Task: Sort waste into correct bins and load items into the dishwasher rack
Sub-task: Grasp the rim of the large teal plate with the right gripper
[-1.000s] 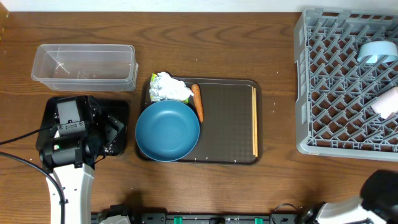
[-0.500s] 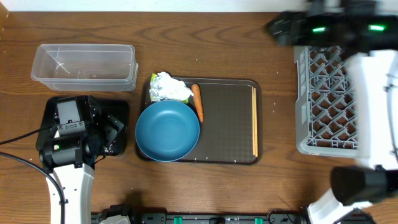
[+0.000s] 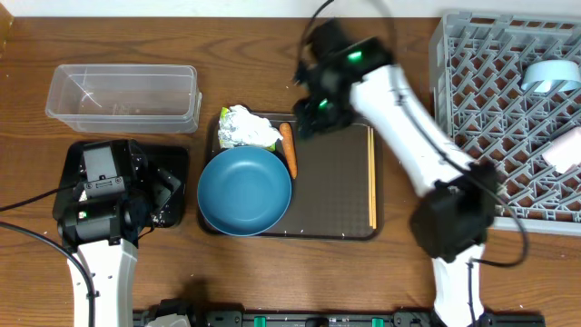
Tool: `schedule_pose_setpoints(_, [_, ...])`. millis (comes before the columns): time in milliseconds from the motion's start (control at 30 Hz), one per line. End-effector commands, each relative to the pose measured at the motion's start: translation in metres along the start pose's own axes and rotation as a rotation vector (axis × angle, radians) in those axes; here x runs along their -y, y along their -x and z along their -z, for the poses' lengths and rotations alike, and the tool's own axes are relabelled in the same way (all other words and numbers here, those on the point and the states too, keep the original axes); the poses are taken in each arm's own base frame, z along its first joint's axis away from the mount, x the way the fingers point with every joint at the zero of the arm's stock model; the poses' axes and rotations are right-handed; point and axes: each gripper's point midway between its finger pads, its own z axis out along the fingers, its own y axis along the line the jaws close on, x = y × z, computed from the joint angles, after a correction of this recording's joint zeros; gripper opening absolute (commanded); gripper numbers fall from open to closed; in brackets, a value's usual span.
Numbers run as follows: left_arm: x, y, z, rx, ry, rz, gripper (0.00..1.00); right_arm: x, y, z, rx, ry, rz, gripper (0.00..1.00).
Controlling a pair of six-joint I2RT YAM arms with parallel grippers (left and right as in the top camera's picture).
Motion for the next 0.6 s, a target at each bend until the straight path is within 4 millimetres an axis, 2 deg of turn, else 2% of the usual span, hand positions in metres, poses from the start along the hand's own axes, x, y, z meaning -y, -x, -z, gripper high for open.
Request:
schedule_pose_setpoints(0, [0.002,0.006,0.005,0.018,-0.003,0.01,0.98,-0.017,-0.015,-0.032,-0.094,-0.018,0.043,0.46])
schedule_pose_setpoints(133, [0.002,0.006,0.005,0.018,-0.003,0.01,0.98,-0.035,-0.037,-0.07,-0.204,-0.041,0.088,0.45])
schedule_pose_setpoints(300, [0.002,0.006,0.005,0.018,-0.003,0.011,0.98,-0.04,-0.06,-0.109,-0.312,-0.109,0.097,0.38])
schedule_pose_setpoints(433, [0.002,0.006,0.005,0.018,-0.003,0.01,0.98,-0.041,-0.068,-0.12,-0.345,-0.139,0.087,0.33])
schedule_pose_setpoints(567, [0.002,0.006,0.005,0.018,-0.003,0.01,0.98,-0.036,-0.068,-0.12,-0.337,-0.19,0.061,0.16])
